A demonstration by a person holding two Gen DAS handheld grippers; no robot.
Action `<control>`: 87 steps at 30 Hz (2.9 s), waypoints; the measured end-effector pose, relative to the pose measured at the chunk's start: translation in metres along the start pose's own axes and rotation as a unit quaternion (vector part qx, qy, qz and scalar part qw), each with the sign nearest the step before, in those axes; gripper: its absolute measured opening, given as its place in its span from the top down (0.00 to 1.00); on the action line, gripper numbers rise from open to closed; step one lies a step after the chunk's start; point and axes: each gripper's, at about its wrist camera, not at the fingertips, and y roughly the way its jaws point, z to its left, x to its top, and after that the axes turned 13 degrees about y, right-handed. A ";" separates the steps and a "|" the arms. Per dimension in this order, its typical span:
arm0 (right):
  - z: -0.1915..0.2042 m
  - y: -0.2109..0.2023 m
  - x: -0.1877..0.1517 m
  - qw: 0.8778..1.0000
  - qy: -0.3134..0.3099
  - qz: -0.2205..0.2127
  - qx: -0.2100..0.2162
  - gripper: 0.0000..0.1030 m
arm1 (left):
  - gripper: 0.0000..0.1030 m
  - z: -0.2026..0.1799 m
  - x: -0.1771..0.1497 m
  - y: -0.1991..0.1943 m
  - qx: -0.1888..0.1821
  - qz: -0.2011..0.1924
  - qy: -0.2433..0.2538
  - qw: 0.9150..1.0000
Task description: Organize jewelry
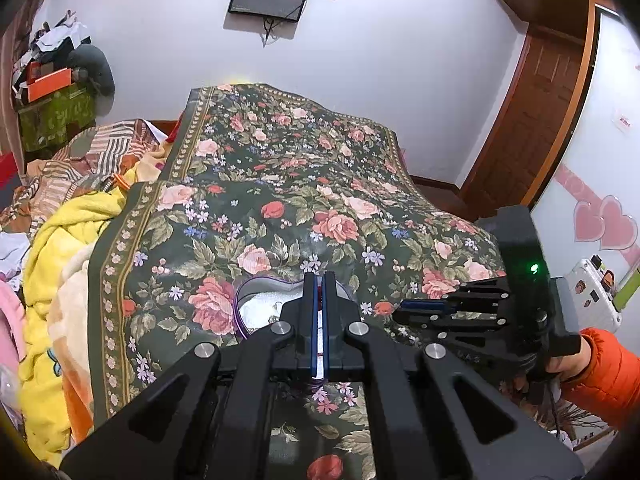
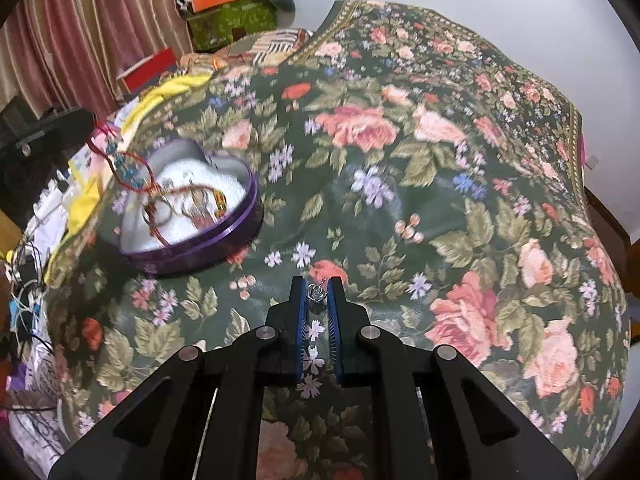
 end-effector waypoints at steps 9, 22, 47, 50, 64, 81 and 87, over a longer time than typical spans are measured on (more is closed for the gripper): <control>0.017 -0.038 0.018 0.998 0.000 -0.052 0.026 0.91 | 1.00 0.001 0.007 -0.015 0.009 -0.014 0.006 1.000; 0.049 -0.034 0.033 0.995 -0.011 -0.069 0.070 0.91 | 1.00 0.018 0.000 -0.007 0.015 -0.006 -0.006 1.000; 0.074 0.001 0.019 0.994 -0.025 -0.020 0.108 0.91 | 1.00 0.029 -0.004 0.022 0.041 0.009 -0.003 0.999; 0.072 0.005 0.018 0.994 -0.023 -0.014 0.106 0.91 | 1.00 0.033 -0.006 0.029 0.043 0.016 -0.008 0.999; 0.065 0.011 0.015 0.994 -0.001 0.015 0.106 0.73 | 0.99 0.033 -0.014 0.031 0.040 0.039 -0.014 0.998; 0.068 -0.119 0.012 0.980 0.013 -0.181 0.083 0.72 | 0.99 -0.010 0.010 -0.063 0.077 -0.047 0.025 0.996; 0.077 -0.180 -0.011 0.959 0.037 -0.265 0.088 0.72 | 0.98 -0.048 0.018 -0.126 0.104 -0.113 0.059 0.986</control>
